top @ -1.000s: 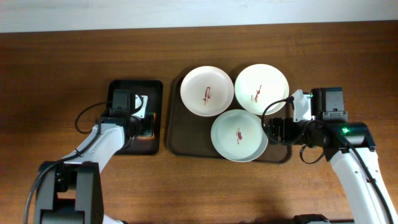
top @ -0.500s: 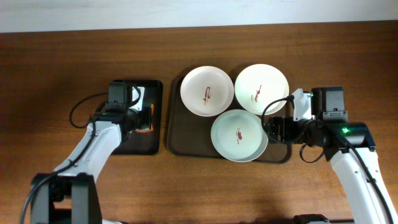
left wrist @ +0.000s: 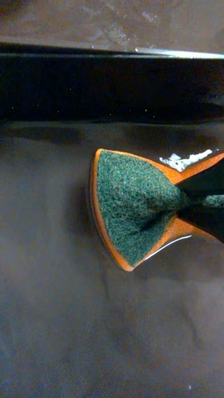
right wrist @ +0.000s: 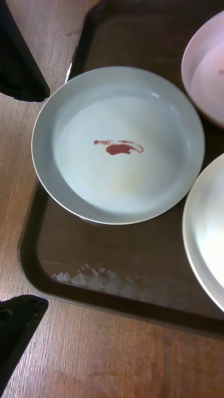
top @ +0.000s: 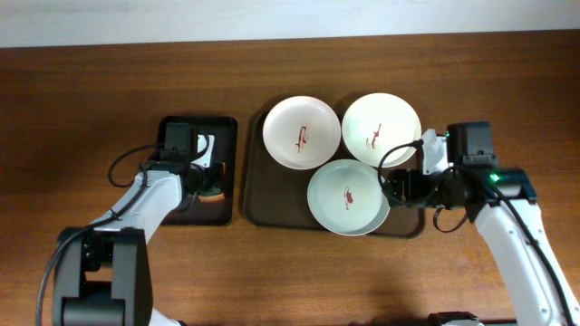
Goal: Clean dirty plates on tray and stack at the side
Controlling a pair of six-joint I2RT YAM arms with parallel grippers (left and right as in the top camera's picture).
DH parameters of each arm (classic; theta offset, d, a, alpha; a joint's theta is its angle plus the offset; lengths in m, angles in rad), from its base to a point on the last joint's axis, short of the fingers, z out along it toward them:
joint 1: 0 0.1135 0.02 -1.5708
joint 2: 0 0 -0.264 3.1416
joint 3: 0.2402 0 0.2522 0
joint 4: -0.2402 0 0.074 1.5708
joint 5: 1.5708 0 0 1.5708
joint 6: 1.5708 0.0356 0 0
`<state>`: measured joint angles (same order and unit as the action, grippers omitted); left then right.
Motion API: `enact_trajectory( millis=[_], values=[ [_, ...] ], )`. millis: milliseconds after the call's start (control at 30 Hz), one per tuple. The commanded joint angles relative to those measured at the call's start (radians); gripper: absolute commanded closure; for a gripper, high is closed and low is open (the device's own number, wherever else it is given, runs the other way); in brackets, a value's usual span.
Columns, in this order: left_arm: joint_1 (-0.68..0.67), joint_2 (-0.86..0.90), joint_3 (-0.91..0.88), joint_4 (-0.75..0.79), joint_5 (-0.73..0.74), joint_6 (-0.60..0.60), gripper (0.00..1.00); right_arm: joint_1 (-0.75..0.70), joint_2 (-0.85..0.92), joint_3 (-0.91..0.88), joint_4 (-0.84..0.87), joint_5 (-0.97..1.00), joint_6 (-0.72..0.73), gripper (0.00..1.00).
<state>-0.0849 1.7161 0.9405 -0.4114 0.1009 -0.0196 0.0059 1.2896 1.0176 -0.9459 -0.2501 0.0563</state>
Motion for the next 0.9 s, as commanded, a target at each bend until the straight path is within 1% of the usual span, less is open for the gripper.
enact_trajectory(
  millis=[0,67,100,167,300,367,467,500,600,667,800,867],
  values=[
    [-0.002,-0.088,0.008,-0.007,0.000,-0.011,1.00,-0.006,0.055,0.019,0.007,-0.002,0.004,0.00],
    [-0.002,-0.137,0.008,-0.021,0.000,-0.011,1.00,-0.006,0.102,0.019,0.009,-0.001,0.004,0.01],
    [-0.002,-0.149,0.008,-0.024,0.000,-0.011,1.00,-0.006,0.117,0.019,0.011,-0.001,0.003,0.05],
    [-0.002,-0.174,0.008,-0.029,0.000,-0.014,1.00,-0.006,0.166,0.019,0.016,-0.001,0.004,0.09],
    [-0.002,-0.192,0.008,-0.028,0.002,-0.014,1.00,-0.006,0.238,0.019,0.031,-0.002,0.004,0.11],
    [-0.002,-0.195,0.008,-0.027,0.013,-0.014,1.00,-0.006,0.259,0.019,0.030,-0.006,0.004,0.14],
    [-0.002,-0.195,0.008,-0.028,0.016,-0.014,1.00,-0.006,0.296,0.019,0.032,-0.009,0.004,0.31],
    [-0.002,-0.195,0.008,-0.028,0.016,-0.014,1.00,-0.006,0.310,0.019,0.036,-0.009,0.004,0.35],
    [-0.002,-0.195,0.008,-0.028,0.016,-0.014,1.00,-0.006,0.344,0.019,0.049,-0.010,0.004,0.35],
    [-0.002,-0.195,0.008,-0.028,0.016,-0.014,1.00,-0.006,0.363,0.019,0.056,-0.013,0.004,0.37],
    [-0.002,-0.195,0.008,-0.028,0.016,-0.014,1.00,-0.006,0.405,0.019,0.069,-0.021,0.004,0.51],
    [-0.002,-0.195,0.008,-0.028,0.016,-0.014,0.99,-0.006,0.426,0.019,0.079,-0.048,0.004,0.54]
  ],
)
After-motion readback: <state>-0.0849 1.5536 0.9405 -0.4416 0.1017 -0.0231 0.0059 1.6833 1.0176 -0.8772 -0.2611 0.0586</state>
